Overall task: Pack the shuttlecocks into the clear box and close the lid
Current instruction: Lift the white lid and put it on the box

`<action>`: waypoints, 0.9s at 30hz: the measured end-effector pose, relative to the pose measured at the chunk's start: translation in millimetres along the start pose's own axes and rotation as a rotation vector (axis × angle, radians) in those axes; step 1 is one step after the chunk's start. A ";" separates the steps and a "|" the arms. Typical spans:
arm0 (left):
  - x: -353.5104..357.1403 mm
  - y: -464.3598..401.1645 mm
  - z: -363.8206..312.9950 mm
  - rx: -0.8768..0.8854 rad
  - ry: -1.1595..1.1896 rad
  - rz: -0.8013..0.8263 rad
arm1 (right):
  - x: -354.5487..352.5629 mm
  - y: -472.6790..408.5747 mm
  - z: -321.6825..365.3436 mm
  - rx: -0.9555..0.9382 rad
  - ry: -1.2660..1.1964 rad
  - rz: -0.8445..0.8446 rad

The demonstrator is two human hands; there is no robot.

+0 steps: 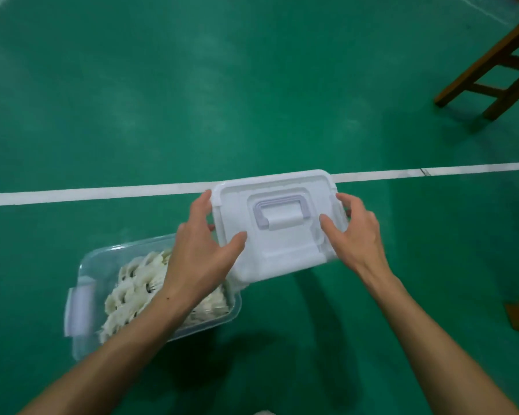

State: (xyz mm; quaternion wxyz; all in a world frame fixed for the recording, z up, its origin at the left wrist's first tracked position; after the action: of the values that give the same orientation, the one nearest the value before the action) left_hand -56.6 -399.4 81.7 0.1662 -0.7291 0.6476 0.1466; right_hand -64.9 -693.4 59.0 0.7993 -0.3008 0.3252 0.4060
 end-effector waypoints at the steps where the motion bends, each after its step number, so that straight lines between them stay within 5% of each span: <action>1: -20.2 1.6 4.7 -0.009 -0.020 -0.033 | 10.1 5.4 19.2 -0.018 -0.016 0.014; 13: -201.7 63.2 88.5 -0.158 -0.113 -0.277 | 82.8 128.5 162.1 -0.146 -0.053 0.217; 27: -191.5 59.1 148.0 -0.176 -0.152 -0.194 | 105.6 176.5 143.5 -0.131 0.084 0.192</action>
State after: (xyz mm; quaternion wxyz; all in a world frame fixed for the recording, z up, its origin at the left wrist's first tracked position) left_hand -137.7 -170.2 27.3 0.1636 -0.7869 0.5443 0.2405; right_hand -126.0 -452.2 27.2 0.7213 -0.3365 0.3583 0.4880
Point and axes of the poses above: each hand's wrist, its own y-axis away from the middle knuckle, its own x-axis out of the palm, z = x × y, the point moved 1 cm from there along -y, towards the middle knuckle, and after that the axes turned 11 degrees about -z, right-handed, at the moved point
